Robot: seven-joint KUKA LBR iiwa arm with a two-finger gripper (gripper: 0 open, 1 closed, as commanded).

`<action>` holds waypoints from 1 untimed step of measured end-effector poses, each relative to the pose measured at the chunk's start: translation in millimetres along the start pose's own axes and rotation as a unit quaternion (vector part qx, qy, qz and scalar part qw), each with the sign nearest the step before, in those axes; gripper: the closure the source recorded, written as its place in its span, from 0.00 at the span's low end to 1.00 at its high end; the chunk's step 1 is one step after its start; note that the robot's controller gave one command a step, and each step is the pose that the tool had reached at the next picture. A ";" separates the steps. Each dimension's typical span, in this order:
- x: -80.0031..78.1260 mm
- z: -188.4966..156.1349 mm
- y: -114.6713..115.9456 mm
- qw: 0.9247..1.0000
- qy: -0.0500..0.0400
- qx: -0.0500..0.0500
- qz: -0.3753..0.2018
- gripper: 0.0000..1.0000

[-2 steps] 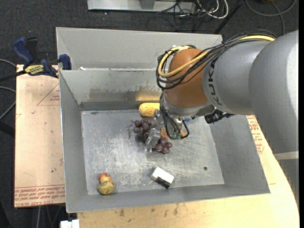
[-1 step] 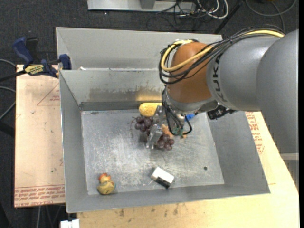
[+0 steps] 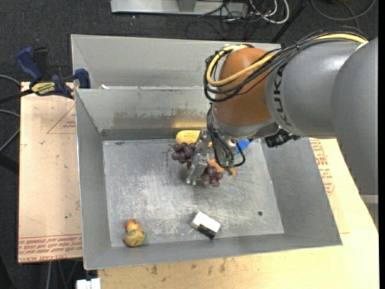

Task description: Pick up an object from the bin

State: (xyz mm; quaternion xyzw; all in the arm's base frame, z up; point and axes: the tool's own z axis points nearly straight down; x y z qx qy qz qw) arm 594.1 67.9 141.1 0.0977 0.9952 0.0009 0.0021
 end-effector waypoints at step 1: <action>0.7 -9.4 -0.1 1.000 0.001 0.000 0.000 1.00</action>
Offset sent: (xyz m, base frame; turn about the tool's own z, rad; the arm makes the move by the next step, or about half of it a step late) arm 0.0001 0.0000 0.0290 0.0000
